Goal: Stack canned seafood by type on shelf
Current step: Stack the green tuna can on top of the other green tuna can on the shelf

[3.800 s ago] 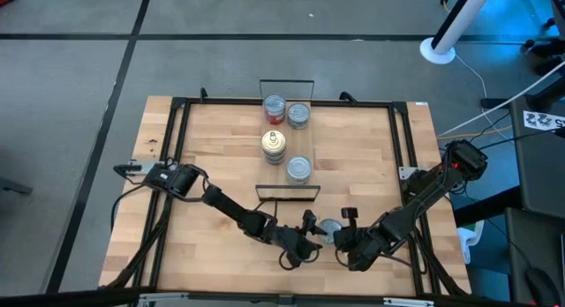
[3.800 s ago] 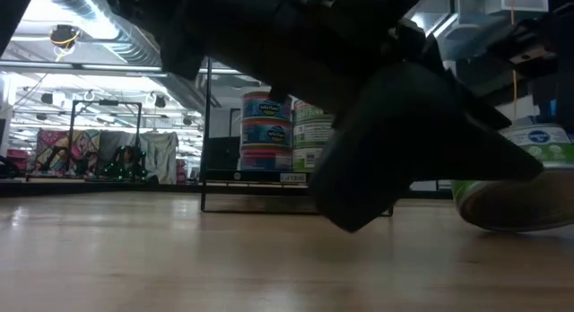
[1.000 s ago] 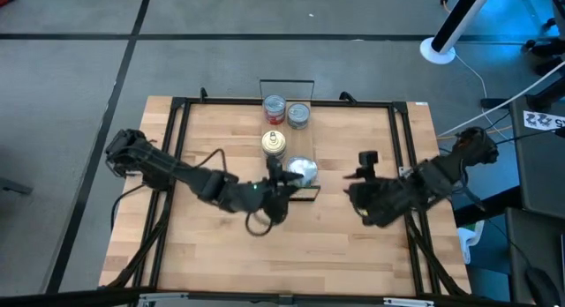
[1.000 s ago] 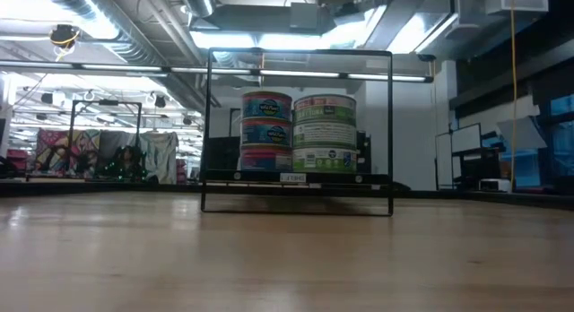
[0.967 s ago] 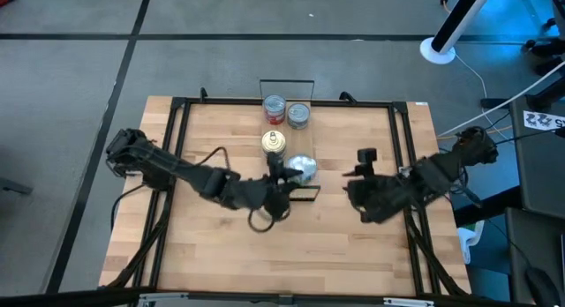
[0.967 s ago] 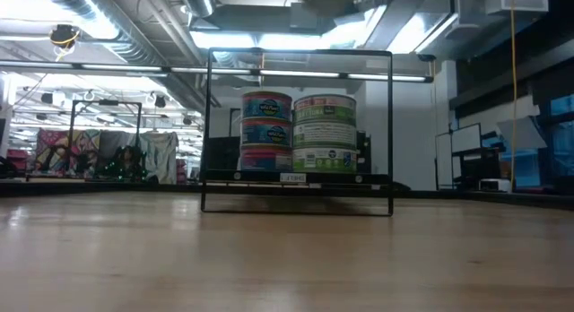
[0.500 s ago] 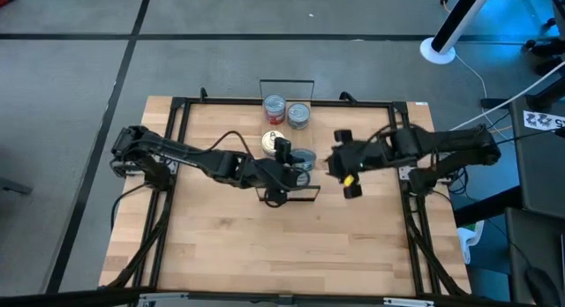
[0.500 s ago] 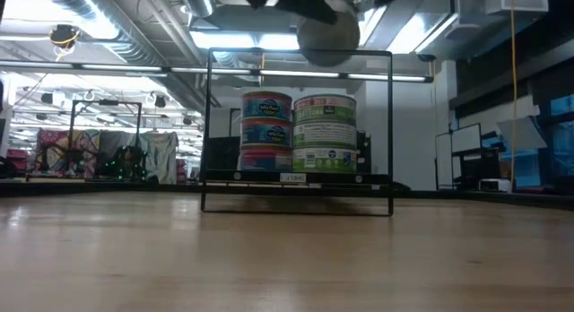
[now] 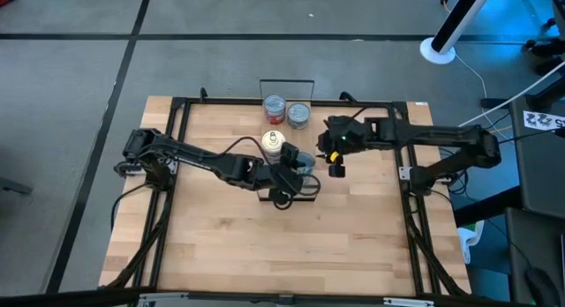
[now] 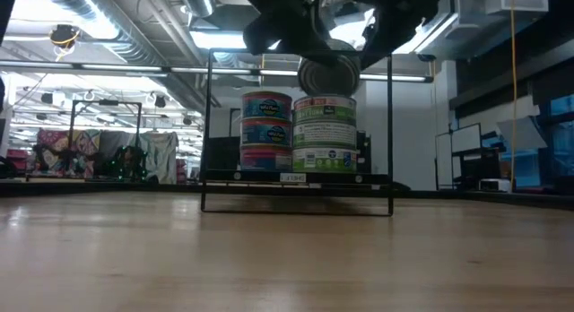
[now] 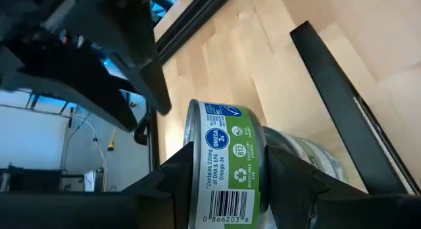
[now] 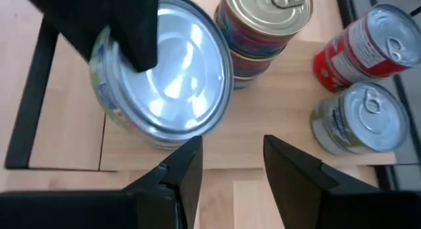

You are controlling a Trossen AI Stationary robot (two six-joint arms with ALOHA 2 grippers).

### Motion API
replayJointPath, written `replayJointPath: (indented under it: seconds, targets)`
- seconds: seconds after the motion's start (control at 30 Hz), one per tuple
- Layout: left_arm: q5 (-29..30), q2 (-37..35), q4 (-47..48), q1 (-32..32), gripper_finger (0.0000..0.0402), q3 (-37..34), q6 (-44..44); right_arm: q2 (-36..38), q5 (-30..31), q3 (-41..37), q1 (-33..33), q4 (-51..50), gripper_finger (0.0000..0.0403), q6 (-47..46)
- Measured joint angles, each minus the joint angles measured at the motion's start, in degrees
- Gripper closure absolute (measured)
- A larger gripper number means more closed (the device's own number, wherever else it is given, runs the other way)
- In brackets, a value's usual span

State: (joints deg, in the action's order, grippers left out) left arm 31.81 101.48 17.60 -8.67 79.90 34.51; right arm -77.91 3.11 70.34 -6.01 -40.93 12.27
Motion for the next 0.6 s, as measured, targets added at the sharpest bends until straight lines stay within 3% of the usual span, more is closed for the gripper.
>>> replayJointPath:
  seconds: [0.4, 0.6]
  targets:
    - [-0.22, 0.36, 0.65, 0.53, 0.0254, 0.00, -0.19, 0.01, -8.79, -1.74, -1.55, 3.39, 0.0242, 0.07]
    - [0.13, 0.38, 1.39, 0.42, 0.0252, 0.00, -1.43, 0.00, -9.83, -1.74, -1.52, 4.55, 0.0242, 0.05]
